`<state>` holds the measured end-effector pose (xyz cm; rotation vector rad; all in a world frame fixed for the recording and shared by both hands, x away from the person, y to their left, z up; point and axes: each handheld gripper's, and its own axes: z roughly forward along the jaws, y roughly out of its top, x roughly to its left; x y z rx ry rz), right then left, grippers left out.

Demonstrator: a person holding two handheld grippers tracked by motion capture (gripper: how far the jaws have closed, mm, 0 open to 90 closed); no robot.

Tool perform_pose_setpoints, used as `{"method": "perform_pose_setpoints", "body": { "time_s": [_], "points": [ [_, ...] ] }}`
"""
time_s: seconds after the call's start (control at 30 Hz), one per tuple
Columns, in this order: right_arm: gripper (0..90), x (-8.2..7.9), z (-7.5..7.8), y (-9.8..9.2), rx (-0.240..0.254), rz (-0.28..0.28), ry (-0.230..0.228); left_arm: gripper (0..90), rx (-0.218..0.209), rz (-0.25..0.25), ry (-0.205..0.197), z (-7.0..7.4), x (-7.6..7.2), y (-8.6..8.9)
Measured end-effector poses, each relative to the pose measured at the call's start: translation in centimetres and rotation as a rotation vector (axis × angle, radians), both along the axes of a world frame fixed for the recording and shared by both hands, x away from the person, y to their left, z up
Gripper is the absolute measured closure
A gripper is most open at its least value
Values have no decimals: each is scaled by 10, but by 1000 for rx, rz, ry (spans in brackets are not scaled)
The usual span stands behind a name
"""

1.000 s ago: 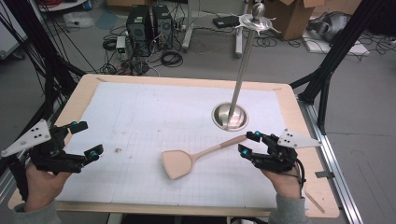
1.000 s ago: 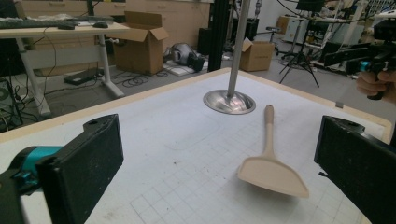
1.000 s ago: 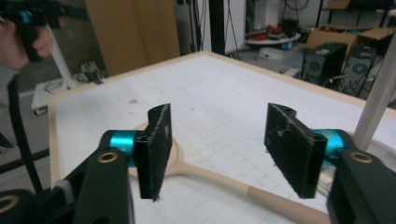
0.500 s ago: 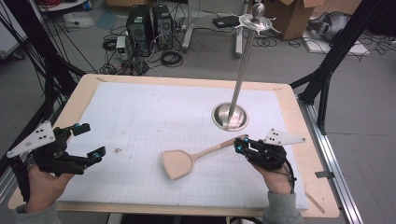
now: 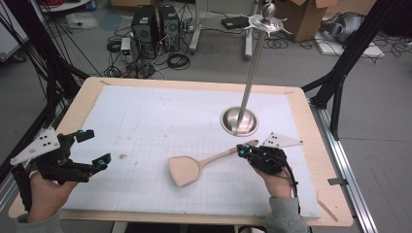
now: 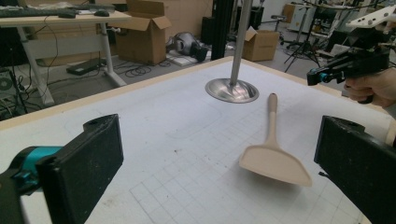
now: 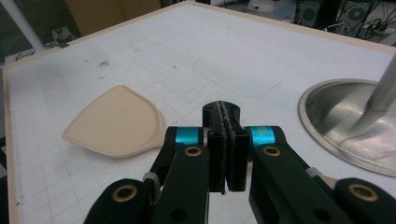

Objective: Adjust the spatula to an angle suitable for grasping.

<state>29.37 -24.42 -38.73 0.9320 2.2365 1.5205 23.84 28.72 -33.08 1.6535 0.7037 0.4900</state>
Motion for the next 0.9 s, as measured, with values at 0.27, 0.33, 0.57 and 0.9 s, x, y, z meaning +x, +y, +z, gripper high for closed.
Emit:
{"method": "perform_pose_setpoints", "body": {
  "time_s": [0.27, 0.33, 0.57, 0.9],
  "points": [
    [899, 9, -9, 12, -25, 13, 15, 17, 5, 4, 6, -2, -2, 0],
    [899, 11, -12, 14, -31, 18, 19, 17, 7, 7, 9, -2, -2, 1],
    [899, 18, -21, 24, -49, 33, 28, 17, 9, 13, 11, -3, -5, 3],
    [899, 26, -33, 45, -93, 66, 40, 17, 7, 23, 14, -4, -8, 7]
  ]
}}
